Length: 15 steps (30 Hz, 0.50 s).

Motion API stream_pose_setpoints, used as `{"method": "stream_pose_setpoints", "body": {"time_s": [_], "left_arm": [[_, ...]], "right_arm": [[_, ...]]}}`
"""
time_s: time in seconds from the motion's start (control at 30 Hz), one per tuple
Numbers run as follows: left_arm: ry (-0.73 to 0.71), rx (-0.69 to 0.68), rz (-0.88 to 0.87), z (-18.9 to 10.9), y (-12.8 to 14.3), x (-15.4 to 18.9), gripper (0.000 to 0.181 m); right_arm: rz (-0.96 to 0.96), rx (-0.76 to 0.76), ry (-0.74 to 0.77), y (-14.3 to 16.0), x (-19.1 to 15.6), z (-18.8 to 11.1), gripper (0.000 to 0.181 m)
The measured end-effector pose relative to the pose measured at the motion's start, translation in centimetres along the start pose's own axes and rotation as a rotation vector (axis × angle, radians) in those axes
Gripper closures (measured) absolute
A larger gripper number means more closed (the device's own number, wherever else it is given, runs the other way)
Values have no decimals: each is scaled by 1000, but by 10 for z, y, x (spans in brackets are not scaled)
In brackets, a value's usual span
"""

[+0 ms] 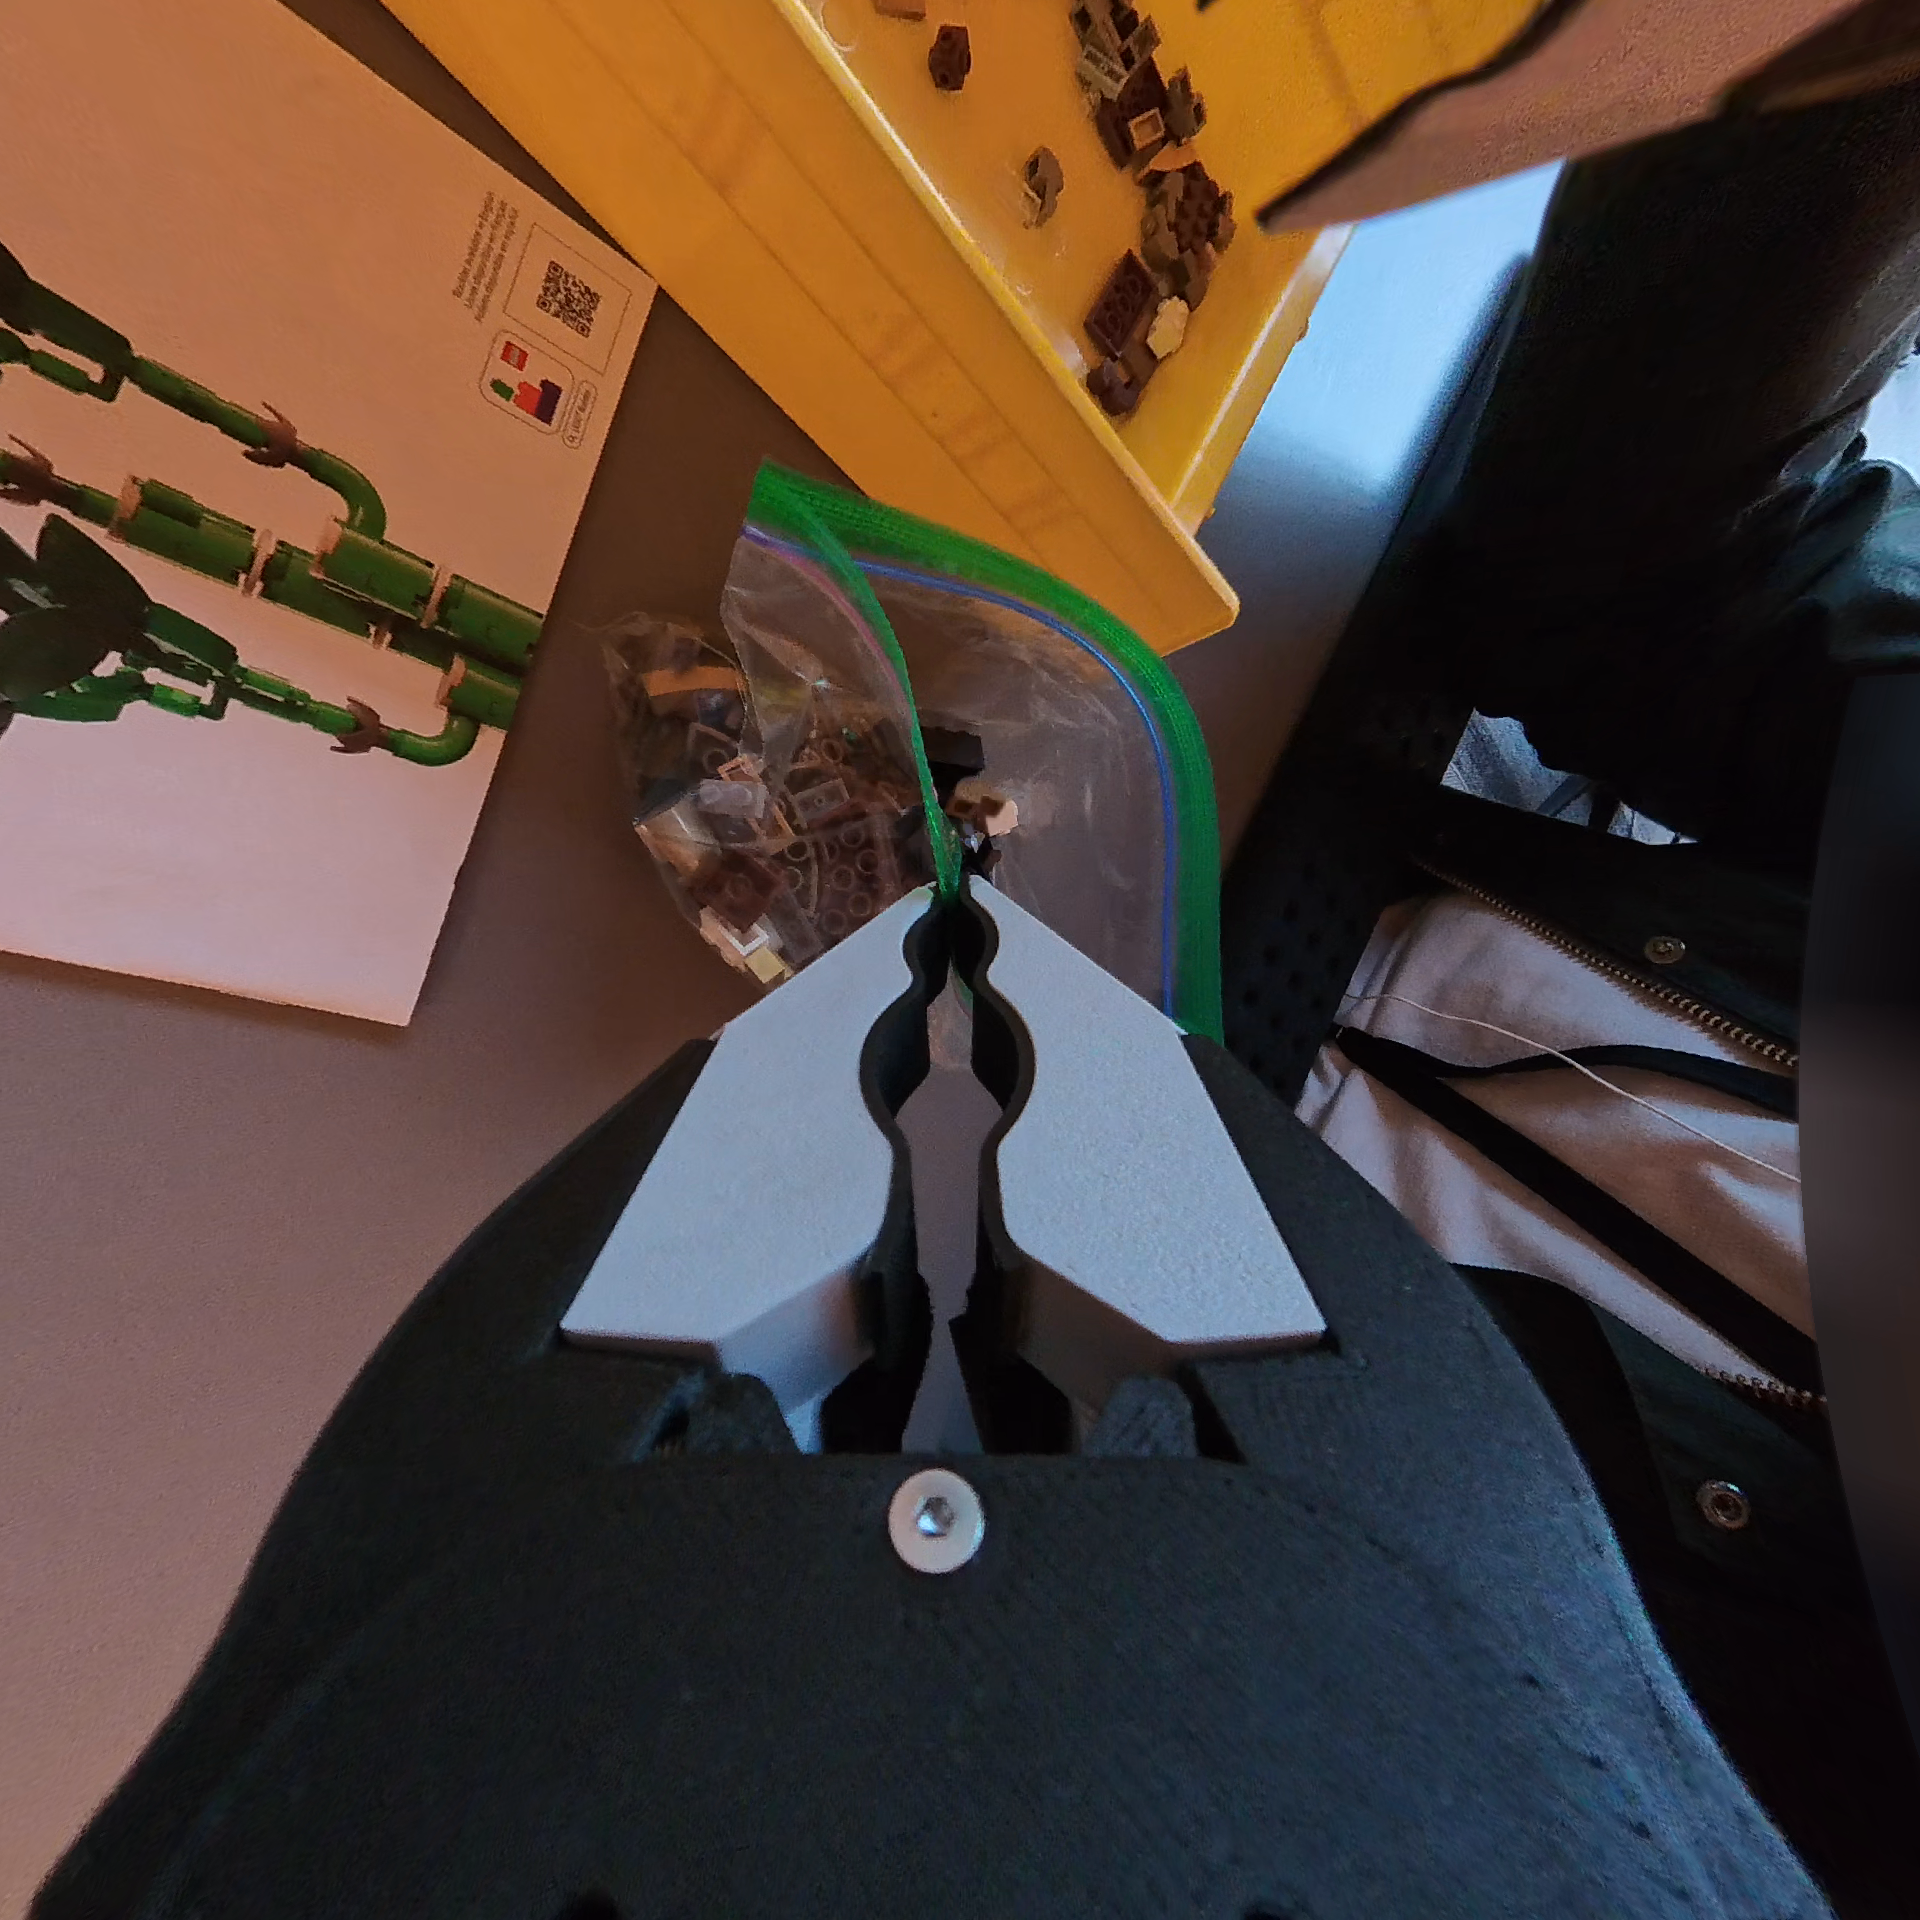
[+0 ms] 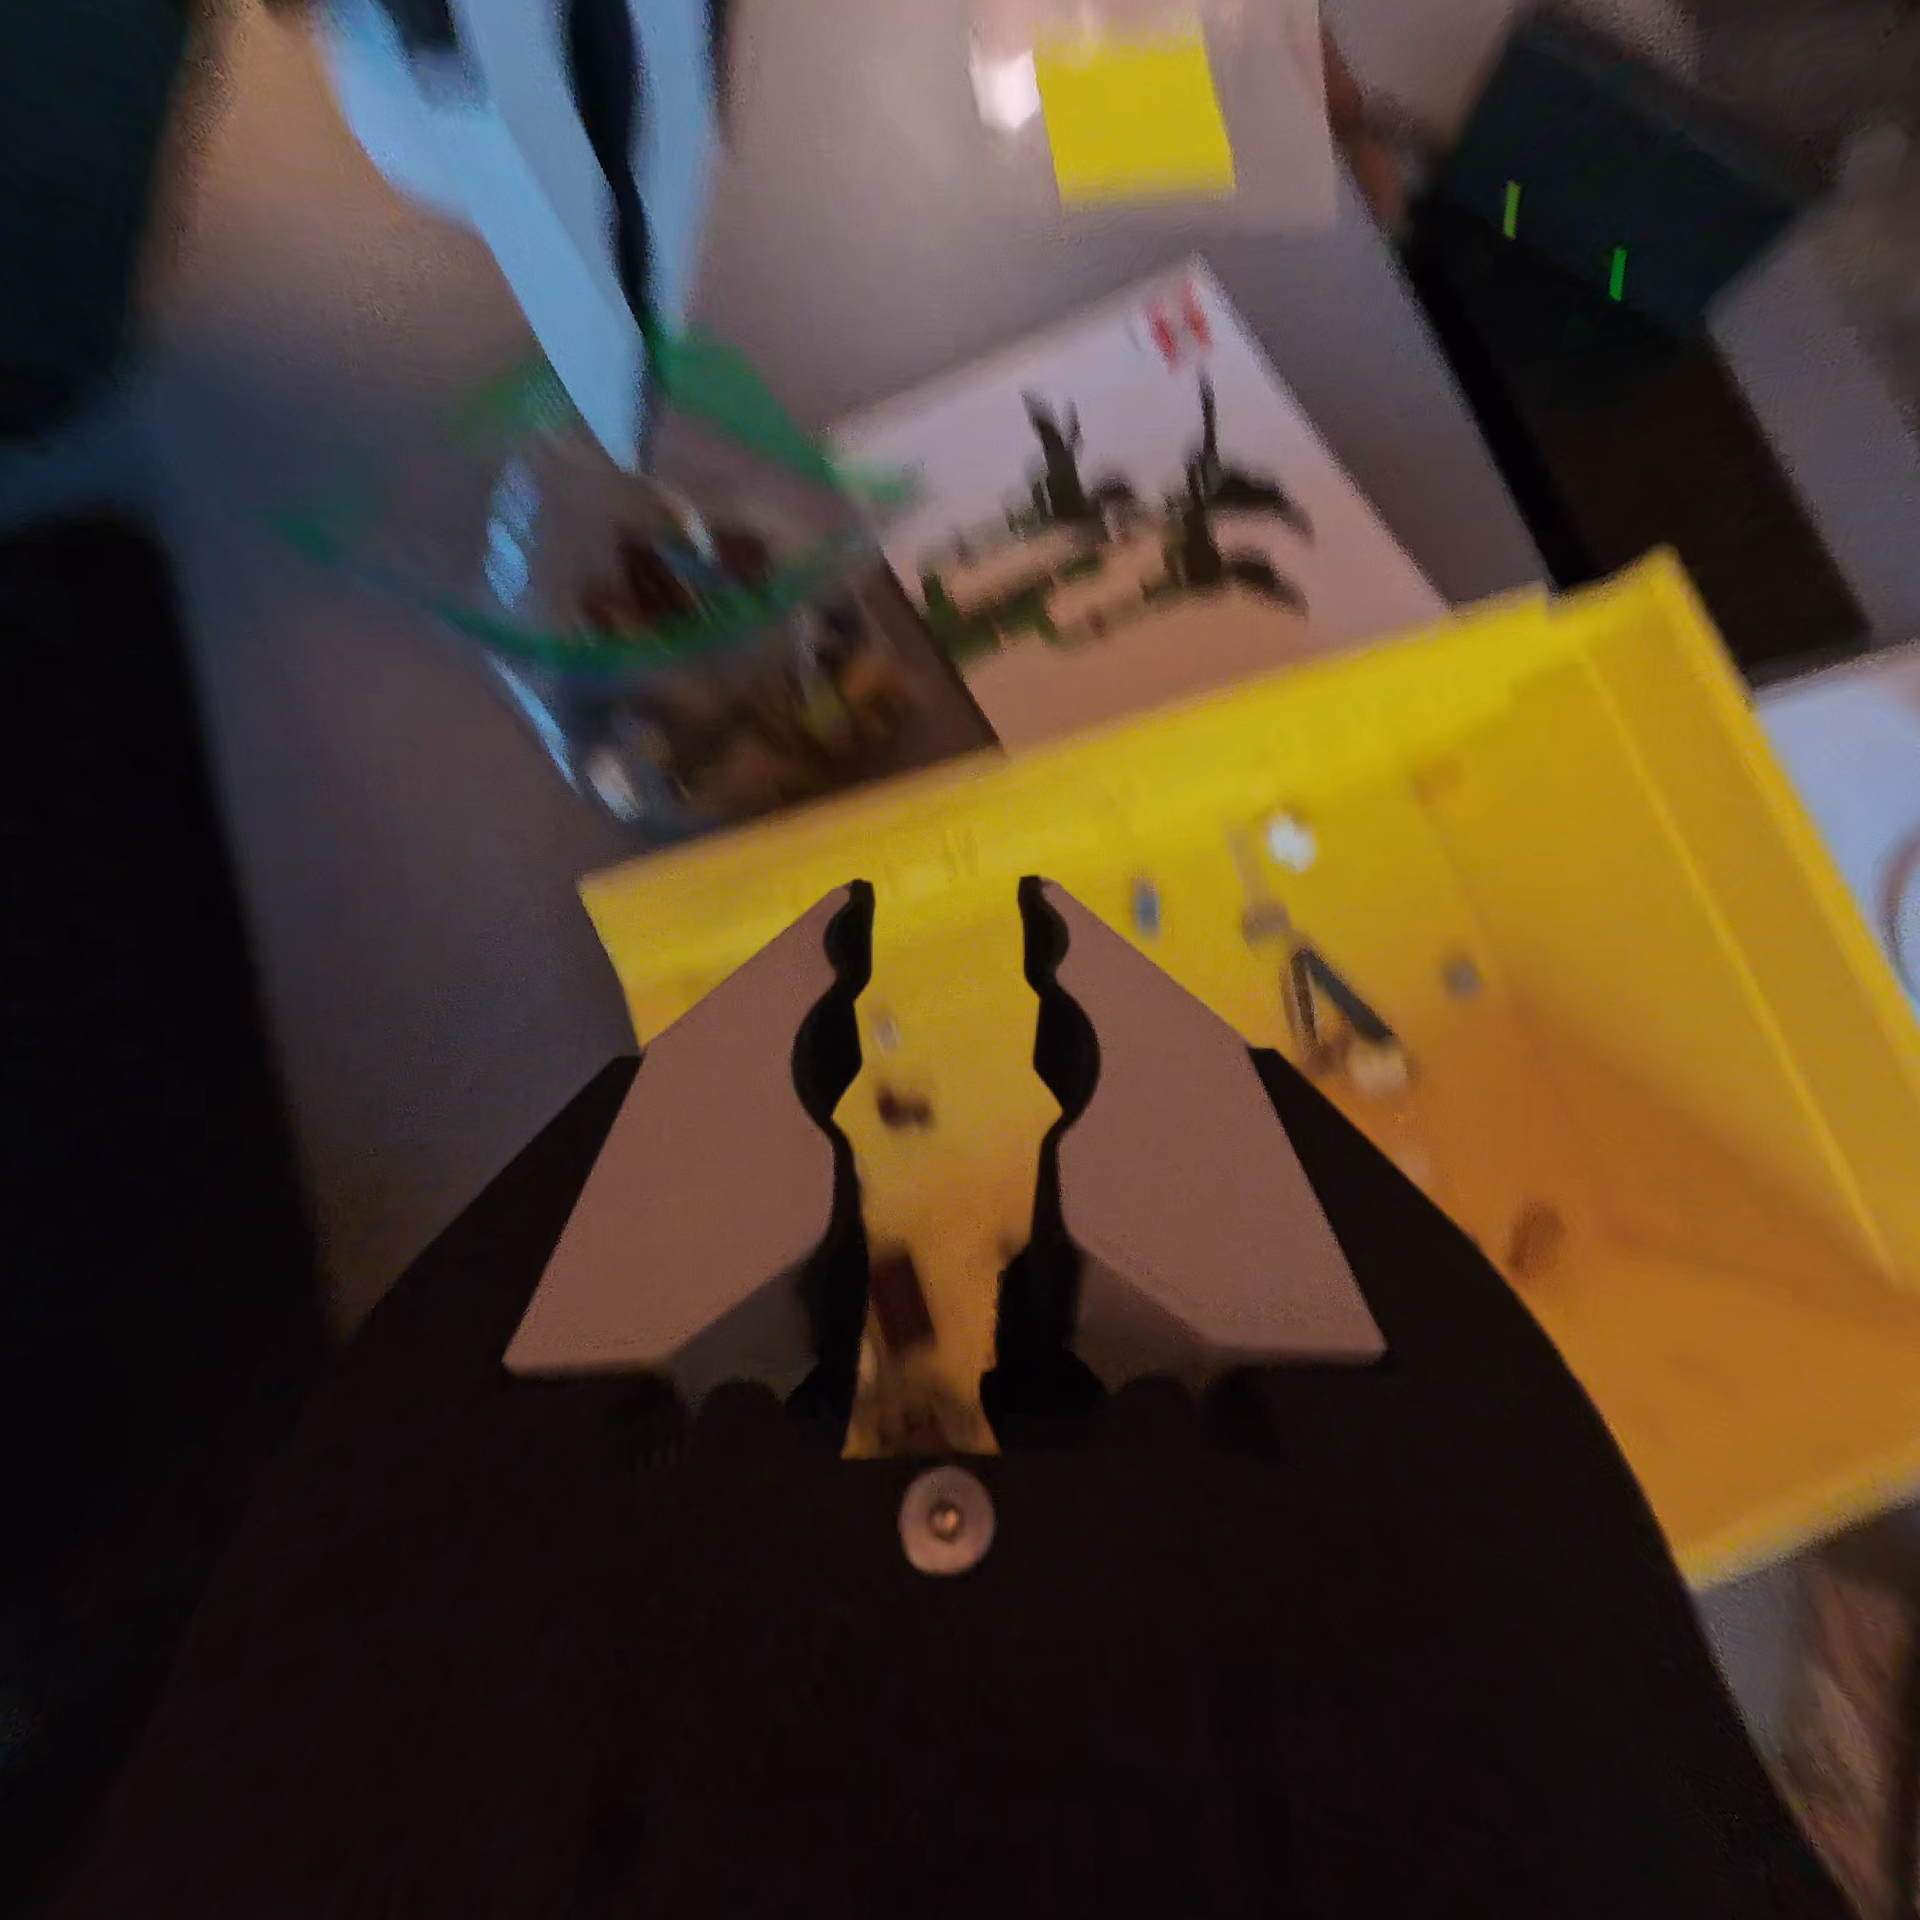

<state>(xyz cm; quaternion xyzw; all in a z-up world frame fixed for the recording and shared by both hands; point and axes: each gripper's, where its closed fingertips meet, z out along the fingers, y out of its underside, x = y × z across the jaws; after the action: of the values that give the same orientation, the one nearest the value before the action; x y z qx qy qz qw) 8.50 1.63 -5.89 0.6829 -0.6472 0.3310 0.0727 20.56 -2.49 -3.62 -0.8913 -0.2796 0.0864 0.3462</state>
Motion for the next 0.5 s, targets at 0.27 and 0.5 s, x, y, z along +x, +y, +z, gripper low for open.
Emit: {"method": "stream_pose_setpoints", "body": {"time_s": [0.27, 0.5], "left_arm": [[3, -7, -4, 2, 0, -1, 181], [3, -7, -6, 2, 1, -1, 181]], "right_arm": [[1, -488, -148, 118, -5, 32, 148], [-78, -511, -187, 120, -15, 58, 150]]}}
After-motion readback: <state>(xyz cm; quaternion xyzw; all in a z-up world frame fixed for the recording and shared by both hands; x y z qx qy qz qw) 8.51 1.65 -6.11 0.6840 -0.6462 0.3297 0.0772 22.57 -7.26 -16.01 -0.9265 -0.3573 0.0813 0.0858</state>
